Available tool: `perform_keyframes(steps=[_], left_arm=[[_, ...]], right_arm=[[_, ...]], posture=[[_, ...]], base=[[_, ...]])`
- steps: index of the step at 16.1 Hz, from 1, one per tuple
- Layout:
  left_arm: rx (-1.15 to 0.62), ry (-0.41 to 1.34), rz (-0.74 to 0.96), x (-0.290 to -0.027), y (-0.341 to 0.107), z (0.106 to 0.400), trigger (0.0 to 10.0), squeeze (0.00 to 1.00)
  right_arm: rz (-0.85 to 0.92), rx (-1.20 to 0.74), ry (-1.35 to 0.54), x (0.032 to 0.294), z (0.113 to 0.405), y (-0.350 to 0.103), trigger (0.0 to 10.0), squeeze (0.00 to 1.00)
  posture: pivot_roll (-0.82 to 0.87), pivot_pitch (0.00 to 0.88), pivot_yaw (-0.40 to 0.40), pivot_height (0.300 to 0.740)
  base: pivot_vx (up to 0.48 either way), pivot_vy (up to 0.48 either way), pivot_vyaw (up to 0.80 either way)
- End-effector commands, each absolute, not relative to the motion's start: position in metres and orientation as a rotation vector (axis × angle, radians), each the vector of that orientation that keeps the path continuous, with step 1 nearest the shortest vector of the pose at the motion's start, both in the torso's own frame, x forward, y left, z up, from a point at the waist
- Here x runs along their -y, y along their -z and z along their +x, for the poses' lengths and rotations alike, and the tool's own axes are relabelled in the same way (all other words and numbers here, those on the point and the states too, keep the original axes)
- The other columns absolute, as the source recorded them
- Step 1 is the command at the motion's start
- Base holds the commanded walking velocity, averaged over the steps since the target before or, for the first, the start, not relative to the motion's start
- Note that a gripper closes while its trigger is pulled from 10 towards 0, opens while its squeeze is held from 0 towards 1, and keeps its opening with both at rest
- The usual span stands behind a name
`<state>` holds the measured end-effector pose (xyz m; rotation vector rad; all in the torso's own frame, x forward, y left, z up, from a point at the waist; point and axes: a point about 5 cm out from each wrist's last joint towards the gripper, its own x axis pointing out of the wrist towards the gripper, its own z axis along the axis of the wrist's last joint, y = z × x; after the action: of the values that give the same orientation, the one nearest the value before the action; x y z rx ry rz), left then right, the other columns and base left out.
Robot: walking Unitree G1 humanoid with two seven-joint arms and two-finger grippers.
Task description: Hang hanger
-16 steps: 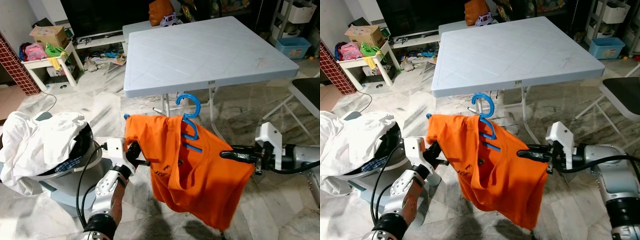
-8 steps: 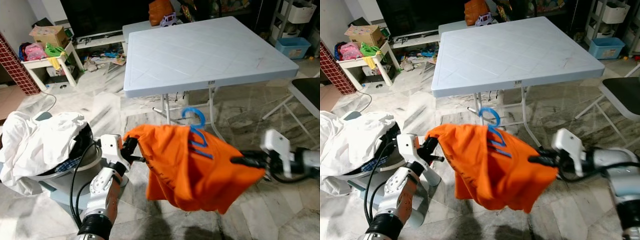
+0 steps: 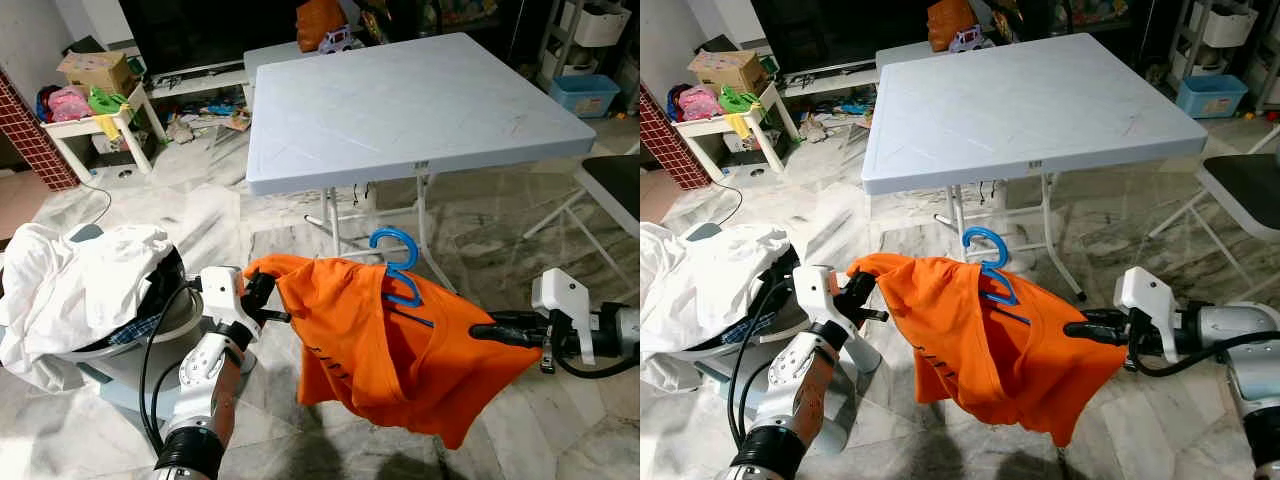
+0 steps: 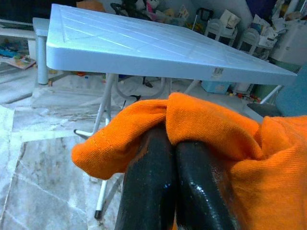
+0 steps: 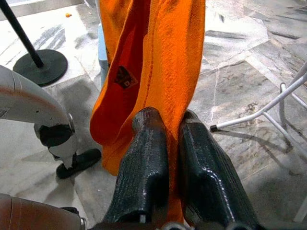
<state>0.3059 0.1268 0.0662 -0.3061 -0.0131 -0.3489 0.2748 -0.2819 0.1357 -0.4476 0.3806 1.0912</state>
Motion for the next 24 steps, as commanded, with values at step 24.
perform_keyframes(steps=[24], left_arm=[[-0.195,0.132,-0.095,-0.175,-0.047,0.32,0.0,0.0]], right_arm=[[-0.576,-0.19,-0.788,0.215,0.324,-0.107,10.0,0.0]], posture=[[-0.1,0.0,0.116,0.74]], base=[[0.0,0.0,0.0]])
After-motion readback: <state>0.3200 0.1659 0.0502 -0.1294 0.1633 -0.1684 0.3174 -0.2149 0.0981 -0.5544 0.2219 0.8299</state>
